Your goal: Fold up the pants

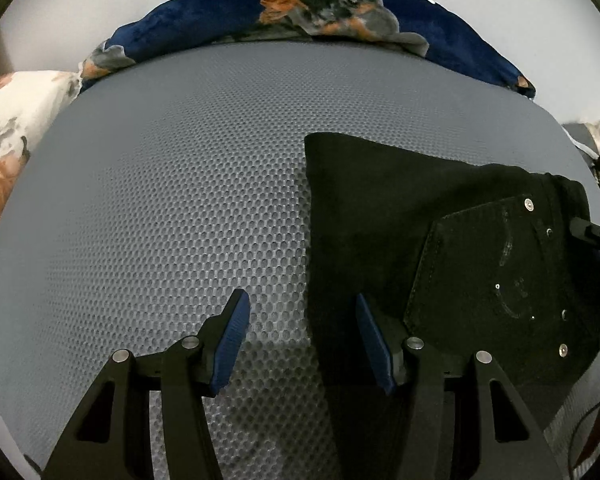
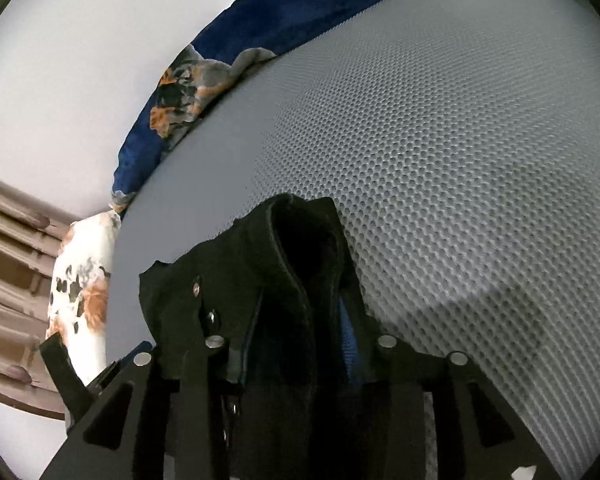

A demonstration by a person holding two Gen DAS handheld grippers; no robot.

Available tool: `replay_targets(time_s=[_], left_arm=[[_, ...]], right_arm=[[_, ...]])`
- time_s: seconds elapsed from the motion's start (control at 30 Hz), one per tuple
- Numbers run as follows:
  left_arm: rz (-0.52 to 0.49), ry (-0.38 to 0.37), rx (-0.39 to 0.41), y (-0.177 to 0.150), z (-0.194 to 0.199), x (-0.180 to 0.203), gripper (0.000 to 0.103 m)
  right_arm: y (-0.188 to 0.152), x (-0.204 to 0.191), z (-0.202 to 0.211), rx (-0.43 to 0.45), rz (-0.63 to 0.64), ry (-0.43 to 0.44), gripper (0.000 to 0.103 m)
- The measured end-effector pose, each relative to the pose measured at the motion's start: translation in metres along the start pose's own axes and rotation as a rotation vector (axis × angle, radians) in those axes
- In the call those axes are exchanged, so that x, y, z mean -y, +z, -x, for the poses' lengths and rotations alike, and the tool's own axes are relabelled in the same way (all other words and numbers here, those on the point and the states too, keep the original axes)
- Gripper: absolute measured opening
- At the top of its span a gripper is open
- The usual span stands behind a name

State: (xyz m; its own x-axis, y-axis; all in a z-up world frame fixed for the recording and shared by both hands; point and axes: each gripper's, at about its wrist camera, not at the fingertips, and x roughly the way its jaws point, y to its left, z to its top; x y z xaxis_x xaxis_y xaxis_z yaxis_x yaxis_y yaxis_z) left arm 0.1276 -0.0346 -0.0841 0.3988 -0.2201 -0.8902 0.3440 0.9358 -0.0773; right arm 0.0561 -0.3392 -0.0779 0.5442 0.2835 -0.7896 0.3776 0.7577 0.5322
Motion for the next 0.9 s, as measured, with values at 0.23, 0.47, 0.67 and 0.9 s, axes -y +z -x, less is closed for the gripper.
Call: replay_targets(time_s=[0.23, 0.47, 0.67, 0.9], left_arm=[[-0.024, -0.04, -0.025, -0.02, 0.014, 0.002, 0.056], [-0.042, -0.045, -0.028, -0.036, 0.023, 0.007, 0.056], [-0.065, -0.05, -0.036, -0.044, 0.029, 0.01, 0.056], [-0.09, -0.03, -0.054, -0.049, 0.025, 0.014, 0.056]], right_arm=[[-0.031, 0.003, 0.036, 0.004, 0.04, -0.051, 0.034], [-0.057, -0.005, 0.041, -0.037, 0.093, -0.043, 0.019], [-0.065, -0.007, 0.058, 0.0, 0.096, -0.061, 0.01], [-0.075, 0.002, 0.05, -0.008, 0.096, -0.114, 0.01]])
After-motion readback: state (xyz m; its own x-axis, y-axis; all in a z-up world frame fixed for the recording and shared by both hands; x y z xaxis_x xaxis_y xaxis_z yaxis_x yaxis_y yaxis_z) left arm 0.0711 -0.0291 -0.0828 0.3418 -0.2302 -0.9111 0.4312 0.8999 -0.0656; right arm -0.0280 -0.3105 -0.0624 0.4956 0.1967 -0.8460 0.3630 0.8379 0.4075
